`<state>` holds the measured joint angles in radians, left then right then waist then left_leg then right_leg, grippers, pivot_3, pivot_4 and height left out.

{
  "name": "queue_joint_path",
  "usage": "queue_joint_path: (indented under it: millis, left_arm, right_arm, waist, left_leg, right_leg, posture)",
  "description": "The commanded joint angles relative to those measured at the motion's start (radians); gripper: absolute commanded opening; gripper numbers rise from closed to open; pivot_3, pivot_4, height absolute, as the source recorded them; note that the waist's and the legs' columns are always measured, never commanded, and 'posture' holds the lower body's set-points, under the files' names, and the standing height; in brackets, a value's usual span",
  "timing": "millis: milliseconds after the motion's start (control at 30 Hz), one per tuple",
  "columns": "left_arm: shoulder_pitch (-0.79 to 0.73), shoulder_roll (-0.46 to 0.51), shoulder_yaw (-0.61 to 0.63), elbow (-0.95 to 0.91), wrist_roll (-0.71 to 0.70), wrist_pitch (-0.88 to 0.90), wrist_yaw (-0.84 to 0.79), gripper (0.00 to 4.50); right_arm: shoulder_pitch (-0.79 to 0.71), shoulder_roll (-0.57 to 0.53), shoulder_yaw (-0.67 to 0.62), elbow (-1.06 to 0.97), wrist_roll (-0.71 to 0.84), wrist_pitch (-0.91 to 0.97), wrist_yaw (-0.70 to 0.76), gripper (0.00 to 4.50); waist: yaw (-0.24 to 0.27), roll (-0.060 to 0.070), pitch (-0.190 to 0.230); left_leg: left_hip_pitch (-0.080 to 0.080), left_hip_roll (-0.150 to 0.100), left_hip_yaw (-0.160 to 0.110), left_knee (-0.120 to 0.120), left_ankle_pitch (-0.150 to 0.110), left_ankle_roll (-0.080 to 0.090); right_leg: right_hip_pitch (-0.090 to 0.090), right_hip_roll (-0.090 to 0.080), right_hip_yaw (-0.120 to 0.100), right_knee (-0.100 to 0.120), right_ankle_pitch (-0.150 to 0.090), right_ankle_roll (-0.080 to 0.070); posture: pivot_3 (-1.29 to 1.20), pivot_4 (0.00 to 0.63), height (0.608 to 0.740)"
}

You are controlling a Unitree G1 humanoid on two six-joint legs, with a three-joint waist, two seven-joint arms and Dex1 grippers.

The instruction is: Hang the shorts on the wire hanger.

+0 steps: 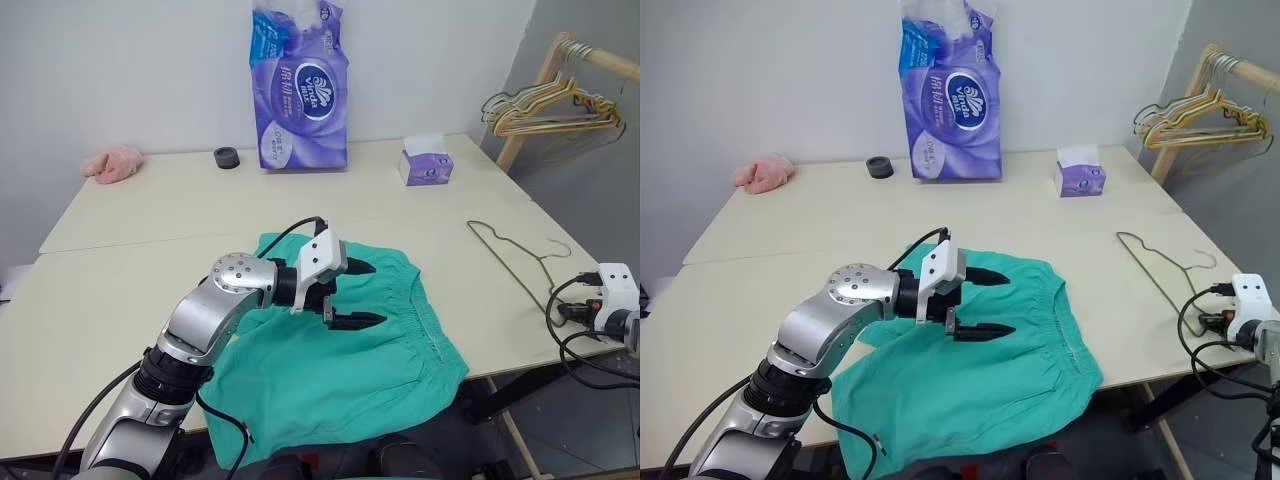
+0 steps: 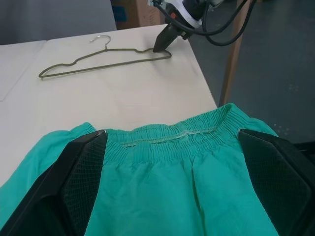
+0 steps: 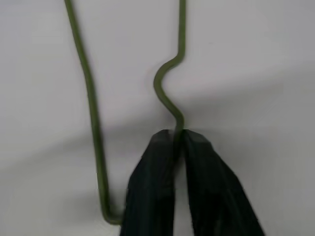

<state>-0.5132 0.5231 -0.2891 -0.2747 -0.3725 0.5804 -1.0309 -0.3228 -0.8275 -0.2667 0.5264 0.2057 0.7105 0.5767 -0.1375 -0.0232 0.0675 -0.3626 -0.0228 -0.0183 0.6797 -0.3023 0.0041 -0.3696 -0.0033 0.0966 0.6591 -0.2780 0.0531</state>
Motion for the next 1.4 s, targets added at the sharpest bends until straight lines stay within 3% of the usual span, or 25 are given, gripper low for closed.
queue_joint_path:
  millis: [33,267,533,700,833,967,1100,1233,1400]
  left_arm:
    - [-0.003,-0.010,0.025,-0.010,-0.004,-0.006,0.027,4.50]
    - [-0.030,-0.025,0.072,0.054,-0.016,0.030,0.085,4.50]
    - [-0.073,-0.044,0.139,0.142,-0.035,0.039,0.120,4.50]
    - [-0.189,-0.062,0.256,0.309,-0.062,-0.002,0.148,4.50]
    - [-0.302,-0.013,0.314,0.498,-0.075,-0.013,0.080,4.50]
    - [-0.357,0.071,0.291,0.642,-0.053,-0.034,-0.078,4.50]
    - [-0.346,0.154,0.193,0.705,0.022,-0.091,-0.251,4.50]
    - [-0.339,0.153,0.157,0.740,0.077,-0.171,-0.290,4.50]
    - [-0.316,0.137,0.137,0.736,0.103,-0.195,-0.318,4.50]
  right_arm:
    - [0.028,0.007,0.007,0.024,-0.041,-0.022,-0.061,0.03]
    - [0.074,-0.008,-0.023,-0.096,-0.024,-0.033,-0.078,0.03]
    - [0.152,-0.040,-0.066,-0.395,-0.011,-0.049,-0.072,0.03]
    - [0.140,-0.057,-0.068,-0.591,0.000,-0.028,-0.068,0.03]
    - [0.153,-0.070,-0.003,-0.774,-0.002,-0.052,-0.015,0.03]
    - [0.136,-0.050,0.054,-0.891,-0.007,-0.095,0.008,0.03]
    - [0.133,-0.065,0.136,-0.958,-0.063,-0.237,0.048,0.03]
    - [0.113,-0.070,0.185,-0.974,-0.106,-0.369,0.092,0.03]
    - [0.062,-0.056,0.219,-0.982,-0.122,-0.452,0.127,0.03]
  waist:
    - [0.000,0.000,0.000]
    - [0.009,0.001,0.000]
    - [0.009,0.007,0.003]
    - [0.000,0.008,0.003]
    - [-0.005,0.008,0.003]
    - [-0.005,0.008,0.004]
    - [-0.003,0.007,0.004]
    - [0.008,0.007,0.004]
    - [0.009,0.007,0.004]
  left_leg:
    - [0.000,0.000,0.000,0.000,0.000,0.000]
    - [0.000,0.000,0.000,0.000,0.000,0.000]
    - [-0.002,0.000,0.000,0.000,0.000,0.000]
    - [-0.002,0.000,0.001,0.000,0.000,0.000]
    - [-0.002,0.000,0.001,0.000,0.000,0.000]
    - [-0.002,0.000,0.001,-0.001,0.000,0.000]
    - [-0.007,0.000,0.001,-0.001,0.000,0.000]
    - [-0.018,-0.001,-0.002,0.001,0.000,0.000]
    - [-0.019,-0.001,-0.003,0.000,0.000,0.000]
  right_leg:
    - [0.000,0.000,0.000,-0.001,0.000,0.001]
    - [0.000,0.000,0.000,-0.001,0.001,0.002]
    - [-0.003,-0.001,0.001,-0.001,0.001,0.002]
    - [-0.004,0.000,0.001,0.001,-0.002,0.006]
    - [-0.004,0.000,0.001,0.002,-0.002,0.007]
    - [-0.005,0.000,0.001,0.002,-0.002,0.007]
    - [-0.010,-0.004,0.000,0.002,-0.001,0.004]
    - [-0.020,-0.007,-0.002,0.003,0.000,0.003]
    - [-0.021,-0.009,-0.004,0.003,0.000,0.003]
  posture:
    - [-0.14,0.051,0.740]
    - [-0.14,0.048,0.740]
    - [-0.15,0.043,0.740]
    - [-0.16,0.043,0.740]
    - [-0.16,0.047,0.740]
    - [-0.17,0.050,0.740]
    - [-0.17,0.050,0.740]
    - [-0.16,0.050,0.740]
    - [-0.17,0.047,0.740]
